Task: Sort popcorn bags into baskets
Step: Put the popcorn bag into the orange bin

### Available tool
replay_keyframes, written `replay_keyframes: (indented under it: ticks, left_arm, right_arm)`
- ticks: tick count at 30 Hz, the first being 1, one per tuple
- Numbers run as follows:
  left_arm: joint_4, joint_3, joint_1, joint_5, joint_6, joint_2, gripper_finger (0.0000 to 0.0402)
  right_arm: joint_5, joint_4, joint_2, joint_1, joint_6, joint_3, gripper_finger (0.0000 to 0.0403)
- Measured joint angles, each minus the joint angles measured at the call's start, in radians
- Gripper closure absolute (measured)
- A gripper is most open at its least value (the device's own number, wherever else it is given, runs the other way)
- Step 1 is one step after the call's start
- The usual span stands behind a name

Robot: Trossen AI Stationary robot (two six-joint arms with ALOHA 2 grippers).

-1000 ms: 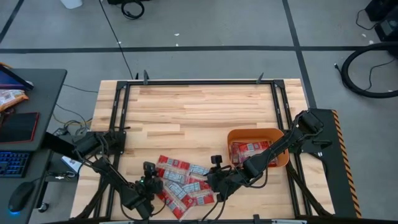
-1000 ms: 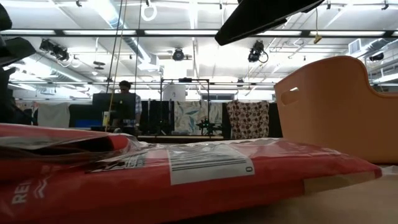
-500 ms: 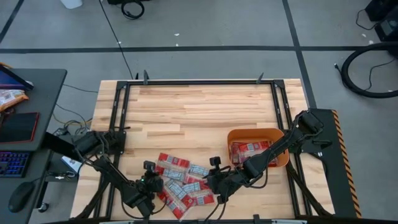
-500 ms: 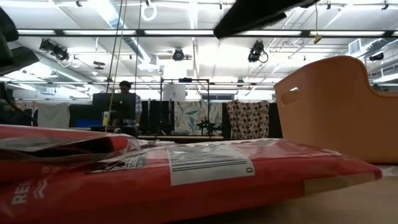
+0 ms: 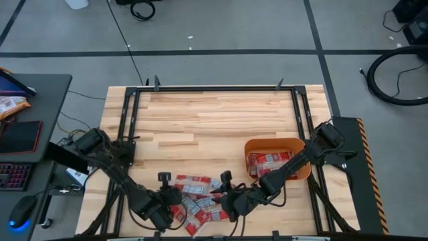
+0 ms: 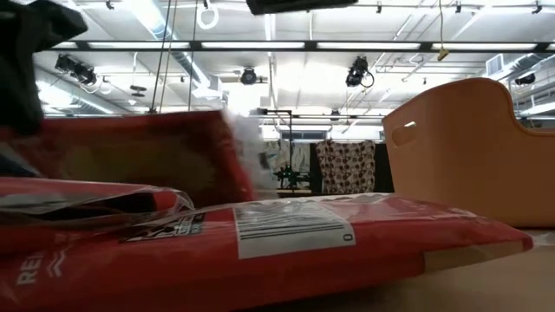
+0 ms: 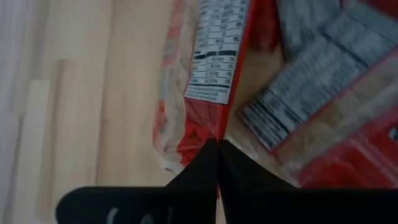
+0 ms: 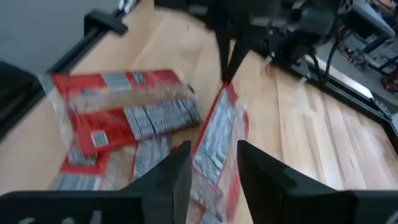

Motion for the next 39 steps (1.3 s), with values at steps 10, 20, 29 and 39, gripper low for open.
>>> replay_keyframes:
  ticks: [10, 20, 29, 39]
  left_arm:
    - [0.002, 0.097, 0.061, 0.004, 0.001, -0.026, 0.0396]
    - [0.008, 0.176, 0.075, -0.031, 0.054, -0.026, 0.0397]
    - [0.03, 0.199, 0.075, -0.056, 0.106, -0.026, 0.0392]
    - [0.036, 0.2, 0.067, -0.044, 0.144, -0.046, 0.0289]
  right_arm:
    - [0.028, 0.019, 0.009, -0.001, -0.029, -0.001, 0.0216]
    - [0.011, -0.013, 0.009, -0.004, -0.028, -0.001, 0.0222]
    - [0.003, -0.053, 0.009, -0.004, -0.027, -0.001, 0.0352]
    - [-0.01, -0.181, -0.054, 0.002, 0.134, -0.002, 0.0363]
